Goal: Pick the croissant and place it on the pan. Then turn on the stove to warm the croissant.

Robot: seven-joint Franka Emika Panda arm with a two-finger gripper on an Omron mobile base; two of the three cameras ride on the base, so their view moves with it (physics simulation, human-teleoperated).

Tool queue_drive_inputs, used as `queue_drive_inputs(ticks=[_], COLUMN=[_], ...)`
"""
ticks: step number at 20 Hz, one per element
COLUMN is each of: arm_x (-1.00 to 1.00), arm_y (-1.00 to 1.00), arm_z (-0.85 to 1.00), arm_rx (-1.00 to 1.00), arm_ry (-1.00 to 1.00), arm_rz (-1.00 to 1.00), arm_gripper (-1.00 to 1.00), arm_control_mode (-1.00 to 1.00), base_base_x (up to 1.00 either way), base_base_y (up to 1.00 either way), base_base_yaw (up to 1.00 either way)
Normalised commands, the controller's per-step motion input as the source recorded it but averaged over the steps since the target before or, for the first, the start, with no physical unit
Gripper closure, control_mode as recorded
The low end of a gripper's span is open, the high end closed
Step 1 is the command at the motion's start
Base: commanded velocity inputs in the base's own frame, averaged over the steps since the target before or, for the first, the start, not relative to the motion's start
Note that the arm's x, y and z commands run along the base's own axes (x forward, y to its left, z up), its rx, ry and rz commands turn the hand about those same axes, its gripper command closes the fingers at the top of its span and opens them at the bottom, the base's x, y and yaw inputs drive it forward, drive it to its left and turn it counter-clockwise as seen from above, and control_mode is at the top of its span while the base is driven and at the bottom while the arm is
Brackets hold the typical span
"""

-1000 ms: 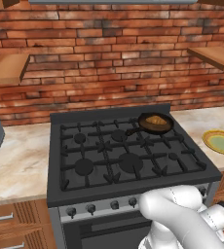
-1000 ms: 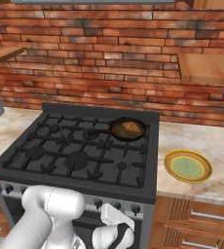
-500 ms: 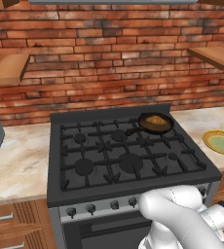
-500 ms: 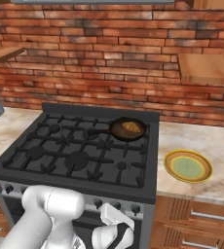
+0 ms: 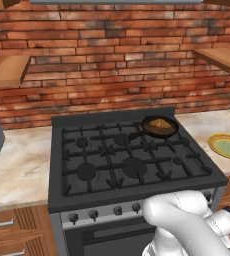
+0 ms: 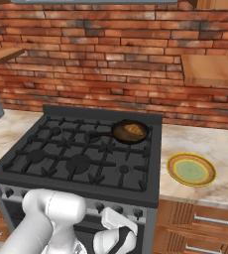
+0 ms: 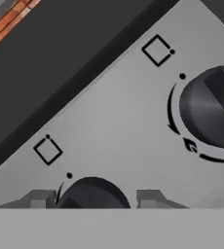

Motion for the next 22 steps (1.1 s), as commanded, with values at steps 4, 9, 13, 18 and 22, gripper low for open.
queue_drive_inputs(ticks=[4,9,13,18,22], arm_x=[0.0,0.0,0.0,0.0,0.0], arm_y=[0.0,0.0,0.0,0.0,0.0], arm_z=[0.0,0.0,0.0,0.0,-0.01], arm_rx=[-0.21,-0.22,-0.23,-0.24,-0.24], arm_ry=[0.0,0.0,0.0,0.0,0.0], arm_rz=[0.01,0.02,0.02,0.04,0.05], arm_gripper=[1.0,1.0,1.0,1.0,1.0], arm_control_mode=[-1.0,-1.0,-1.0,-1.0,-1.0], base_base_x=[0.0,0.0,0.0,0.0,0.0], base_base_y=[0.0,0.0,0.0,0.0,0.0], base_base_yaw=[0.0,0.0,0.0,0.0,0.0])
